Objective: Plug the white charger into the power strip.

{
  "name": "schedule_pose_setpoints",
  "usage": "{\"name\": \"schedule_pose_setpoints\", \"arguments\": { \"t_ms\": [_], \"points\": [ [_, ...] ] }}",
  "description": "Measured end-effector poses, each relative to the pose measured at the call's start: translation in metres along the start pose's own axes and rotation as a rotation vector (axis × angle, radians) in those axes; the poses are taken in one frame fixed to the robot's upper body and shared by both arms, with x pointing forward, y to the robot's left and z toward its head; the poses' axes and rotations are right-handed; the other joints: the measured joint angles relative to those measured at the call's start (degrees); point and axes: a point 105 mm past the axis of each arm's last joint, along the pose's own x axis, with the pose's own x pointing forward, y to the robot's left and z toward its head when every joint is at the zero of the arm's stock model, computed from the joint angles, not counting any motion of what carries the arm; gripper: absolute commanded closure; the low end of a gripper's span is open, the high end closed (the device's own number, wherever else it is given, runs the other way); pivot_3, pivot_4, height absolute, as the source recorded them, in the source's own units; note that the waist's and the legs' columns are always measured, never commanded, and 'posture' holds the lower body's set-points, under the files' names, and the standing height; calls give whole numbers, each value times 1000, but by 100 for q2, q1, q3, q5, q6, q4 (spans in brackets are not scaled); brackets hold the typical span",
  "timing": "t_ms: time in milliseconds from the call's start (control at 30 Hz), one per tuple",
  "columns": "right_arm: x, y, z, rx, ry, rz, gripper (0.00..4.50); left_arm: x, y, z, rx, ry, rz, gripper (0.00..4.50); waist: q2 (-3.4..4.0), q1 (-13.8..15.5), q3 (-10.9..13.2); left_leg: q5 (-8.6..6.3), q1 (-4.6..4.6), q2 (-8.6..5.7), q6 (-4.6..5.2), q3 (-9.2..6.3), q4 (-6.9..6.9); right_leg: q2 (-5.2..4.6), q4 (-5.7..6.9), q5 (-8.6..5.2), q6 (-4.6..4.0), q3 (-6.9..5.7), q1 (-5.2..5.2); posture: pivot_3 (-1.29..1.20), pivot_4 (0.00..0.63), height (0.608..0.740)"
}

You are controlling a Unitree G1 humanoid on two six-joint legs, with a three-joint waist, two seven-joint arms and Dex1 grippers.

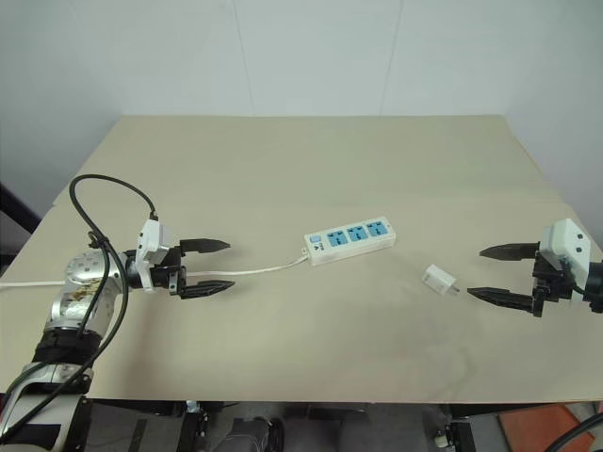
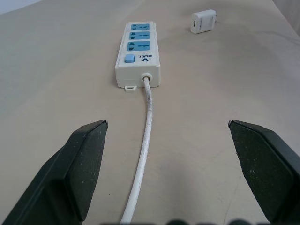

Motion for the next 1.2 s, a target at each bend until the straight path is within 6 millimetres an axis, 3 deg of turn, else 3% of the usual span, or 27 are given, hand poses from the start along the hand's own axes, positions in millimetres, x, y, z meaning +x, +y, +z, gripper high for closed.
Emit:
{"name": "schedule_pose_setpoints", "arguments": {
  "t_ms": [600, 767, 967, 1067, 1200],
  "points": [
    [3, 0, 0, -15, -12, -11, 0, 3, 4, -1, 6, -14, 20, 9, 0, 5, 0, 0, 1, -1, 0, 1, 0, 0, 0, 0, 0, 1, 0, 0, 150, 740],
    [8, -1, 3, -33, -28, -9, 0, 33, 16, -1, 28, -63, 38, 9, -2, 55, 0, 1, 0, -6, -1, 5, 2, -1, -1, 0, 0, 0, 2, 0, 150, 740],
    [36, -11, 32, -148, -127, 4, 0, 91, 25, 4, 7, -166, 18, 9, -15, 60, 0, 1, -15, -5, -1, 50, 3, -2, 2, 2, 2, -7, 0, 0, 150, 740],
    [51, -10, 37, -187, -162, 16, 0, 114, 21, -1, 29, -105, -21, 9, -18, 52, 1, 0, -25, -9, 1, 57, 3, -7, 1, 4, 6, -5, -4, 0, 150, 740],
    [52, -8, 36, -233, -172, -10, 0, 122, 15, -24, 49, 59, -54, 9, -22, 60, 4, -2, -35, -11, 5, 57, 2, -7, 1, 4, 7, -6, -15, 0, 150, 740]
  ]
}}
